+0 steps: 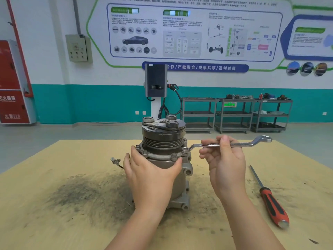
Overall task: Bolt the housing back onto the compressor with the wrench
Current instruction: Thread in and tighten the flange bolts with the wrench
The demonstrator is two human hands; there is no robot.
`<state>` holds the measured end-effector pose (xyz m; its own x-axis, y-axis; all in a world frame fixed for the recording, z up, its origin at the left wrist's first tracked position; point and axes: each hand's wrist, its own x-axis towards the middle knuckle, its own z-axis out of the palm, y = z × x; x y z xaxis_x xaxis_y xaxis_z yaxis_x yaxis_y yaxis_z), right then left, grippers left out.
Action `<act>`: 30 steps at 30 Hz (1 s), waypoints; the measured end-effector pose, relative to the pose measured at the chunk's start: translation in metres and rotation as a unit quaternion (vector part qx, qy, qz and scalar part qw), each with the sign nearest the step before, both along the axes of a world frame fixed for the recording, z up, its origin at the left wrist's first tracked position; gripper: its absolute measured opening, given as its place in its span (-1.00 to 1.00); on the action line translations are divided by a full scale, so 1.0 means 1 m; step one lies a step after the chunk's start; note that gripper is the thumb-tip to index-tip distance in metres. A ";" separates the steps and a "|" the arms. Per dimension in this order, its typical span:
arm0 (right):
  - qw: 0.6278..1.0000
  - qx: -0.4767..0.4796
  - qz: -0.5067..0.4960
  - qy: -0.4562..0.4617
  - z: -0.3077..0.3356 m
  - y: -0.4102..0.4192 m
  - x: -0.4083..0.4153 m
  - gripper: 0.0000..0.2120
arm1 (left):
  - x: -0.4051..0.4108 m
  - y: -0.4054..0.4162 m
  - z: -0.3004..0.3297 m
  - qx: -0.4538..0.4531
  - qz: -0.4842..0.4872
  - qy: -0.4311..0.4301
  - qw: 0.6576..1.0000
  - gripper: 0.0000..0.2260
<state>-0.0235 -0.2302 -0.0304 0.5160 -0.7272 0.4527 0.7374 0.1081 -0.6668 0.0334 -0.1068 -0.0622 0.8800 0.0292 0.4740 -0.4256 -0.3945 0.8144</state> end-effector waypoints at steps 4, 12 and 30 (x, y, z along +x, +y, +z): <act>0.998 0.038 0.056 0.012 0.001 -0.006 0.000 -0.79 | 0.009 0.008 0.001 -0.002 -0.003 -0.006 1.000 -0.03; 0.979 -0.114 -0.160 -0.061 -0.019 0.044 0.004 -0.81 | 0.050 0.039 0.008 0.020 -0.164 0.033 0.986 0.02; 0.969 -0.145 -0.177 -0.094 -0.004 0.050 -0.012 -0.86 | 0.062 0.045 -0.003 -0.026 -0.239 0.037 0.970 -0.21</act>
<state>-0.0352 -0.1803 -0.0342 0.1459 -0.6711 0.7268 0.8051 -0.3464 -0.4814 0.0958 -0.0615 -0.0649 0.8306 -0.3691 0.4169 -0.4887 -0.1243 0.8635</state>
